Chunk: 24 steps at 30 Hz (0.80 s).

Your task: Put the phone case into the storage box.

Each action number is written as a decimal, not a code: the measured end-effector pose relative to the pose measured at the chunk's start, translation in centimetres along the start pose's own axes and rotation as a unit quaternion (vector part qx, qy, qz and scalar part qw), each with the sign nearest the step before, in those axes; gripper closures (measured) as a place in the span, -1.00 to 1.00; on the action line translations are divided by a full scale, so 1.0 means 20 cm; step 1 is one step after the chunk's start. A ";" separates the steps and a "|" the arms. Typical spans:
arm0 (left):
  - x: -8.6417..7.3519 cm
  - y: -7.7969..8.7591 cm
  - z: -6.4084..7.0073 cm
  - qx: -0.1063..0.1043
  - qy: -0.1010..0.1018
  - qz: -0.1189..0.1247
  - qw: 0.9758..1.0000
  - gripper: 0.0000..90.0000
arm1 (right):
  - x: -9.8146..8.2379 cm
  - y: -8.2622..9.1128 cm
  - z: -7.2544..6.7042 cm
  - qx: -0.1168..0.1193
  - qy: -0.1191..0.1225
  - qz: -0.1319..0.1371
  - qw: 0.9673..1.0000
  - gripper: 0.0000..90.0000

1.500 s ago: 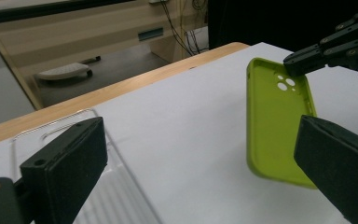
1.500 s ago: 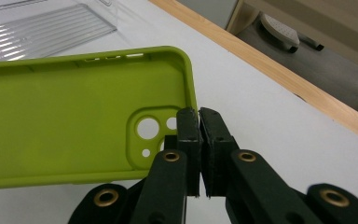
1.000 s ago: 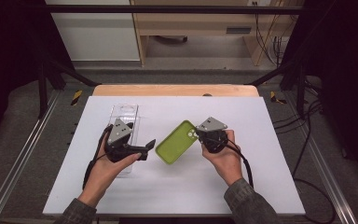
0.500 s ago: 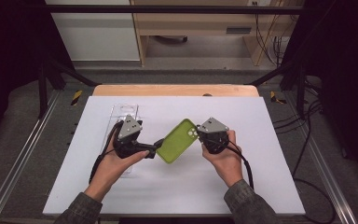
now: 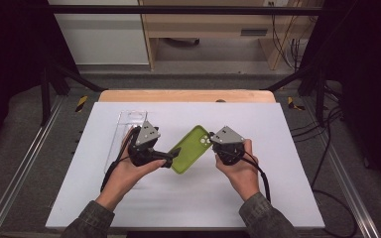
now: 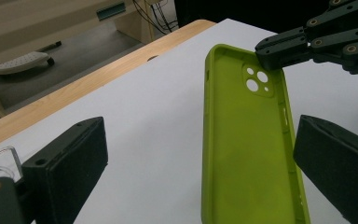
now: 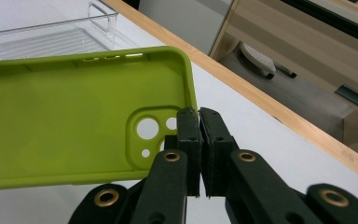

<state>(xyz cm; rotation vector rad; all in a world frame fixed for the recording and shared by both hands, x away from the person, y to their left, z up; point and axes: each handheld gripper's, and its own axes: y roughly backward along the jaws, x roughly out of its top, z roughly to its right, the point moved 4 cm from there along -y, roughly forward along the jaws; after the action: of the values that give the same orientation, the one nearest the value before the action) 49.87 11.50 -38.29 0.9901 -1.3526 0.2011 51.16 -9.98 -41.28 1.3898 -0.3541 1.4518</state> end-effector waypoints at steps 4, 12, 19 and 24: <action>0.00 -0.01 0.00 -0.001 -0.001 -0.002 1.000 -0.94 | 0.00 0.00 0.00 -0.001 0.000 0.002 1.000 0.95; 0.01 -0.02 0.01 -0.002 -0.003 -0.008 1.000 -0.94 | -0.01 0.01 -0.01 -0.003 -0.001 0.007 1.000 0.95; 0.02 -0.03 0.02 -0.003 -0.008 -0.011 1.000 -0.94 | -0.01 0.01 -0.01 -0.003 -0.001 0.011 1.000 0.95; 0.04 -0.04 0.02 -0.005 -0.009 -0.012 1.000 -0.93 | -0.02 0.01 -0.03 -0.001 -0.001 0.014 1.000 0.95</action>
<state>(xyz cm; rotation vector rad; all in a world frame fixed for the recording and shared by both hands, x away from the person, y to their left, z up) 50.26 10.37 -38.10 1.0017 -1.3573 0.1678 50.68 -9.81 -41.66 1.3888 -0.3781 1.4735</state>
